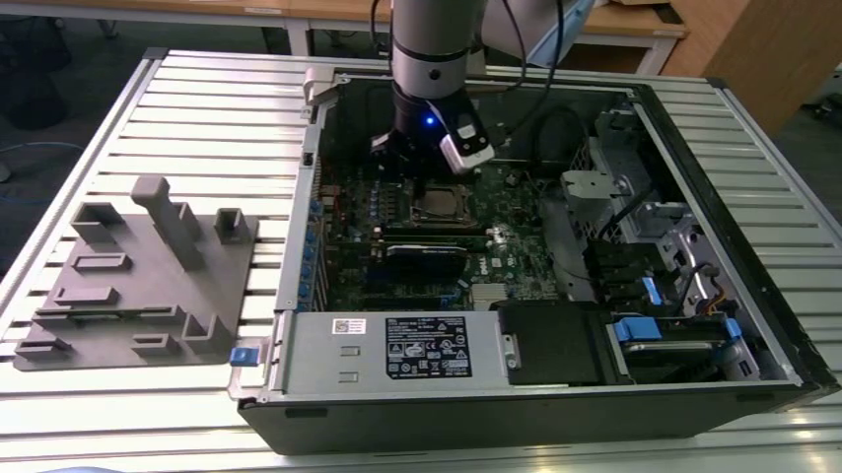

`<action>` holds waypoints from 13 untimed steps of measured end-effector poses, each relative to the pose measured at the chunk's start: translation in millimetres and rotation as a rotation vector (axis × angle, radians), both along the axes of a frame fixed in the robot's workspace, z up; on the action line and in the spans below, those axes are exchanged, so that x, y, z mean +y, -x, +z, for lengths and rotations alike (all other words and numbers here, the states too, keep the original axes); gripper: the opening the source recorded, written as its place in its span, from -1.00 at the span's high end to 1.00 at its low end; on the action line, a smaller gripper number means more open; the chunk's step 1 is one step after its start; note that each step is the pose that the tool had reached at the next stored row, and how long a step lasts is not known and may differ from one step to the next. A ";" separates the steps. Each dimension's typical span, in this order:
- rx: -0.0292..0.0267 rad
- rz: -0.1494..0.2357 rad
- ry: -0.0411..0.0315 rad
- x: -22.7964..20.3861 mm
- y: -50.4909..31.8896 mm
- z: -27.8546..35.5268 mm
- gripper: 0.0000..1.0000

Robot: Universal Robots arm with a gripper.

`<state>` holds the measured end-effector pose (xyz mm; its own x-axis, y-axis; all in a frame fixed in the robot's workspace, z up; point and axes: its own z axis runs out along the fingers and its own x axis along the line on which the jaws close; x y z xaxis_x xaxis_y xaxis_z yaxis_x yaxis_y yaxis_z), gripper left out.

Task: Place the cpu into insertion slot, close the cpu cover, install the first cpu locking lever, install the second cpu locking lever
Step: 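Close the cpu cover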

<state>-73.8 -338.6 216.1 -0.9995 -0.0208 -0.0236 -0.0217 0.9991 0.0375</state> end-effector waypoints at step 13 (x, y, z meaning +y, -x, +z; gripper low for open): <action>-0.0320 0.000 -0.0001 0.0 -1.5 3.4 0.79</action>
<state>-72.2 -338.5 219.5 -0.9982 -0.0209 -0.0556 -0.0230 0.9991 0.0369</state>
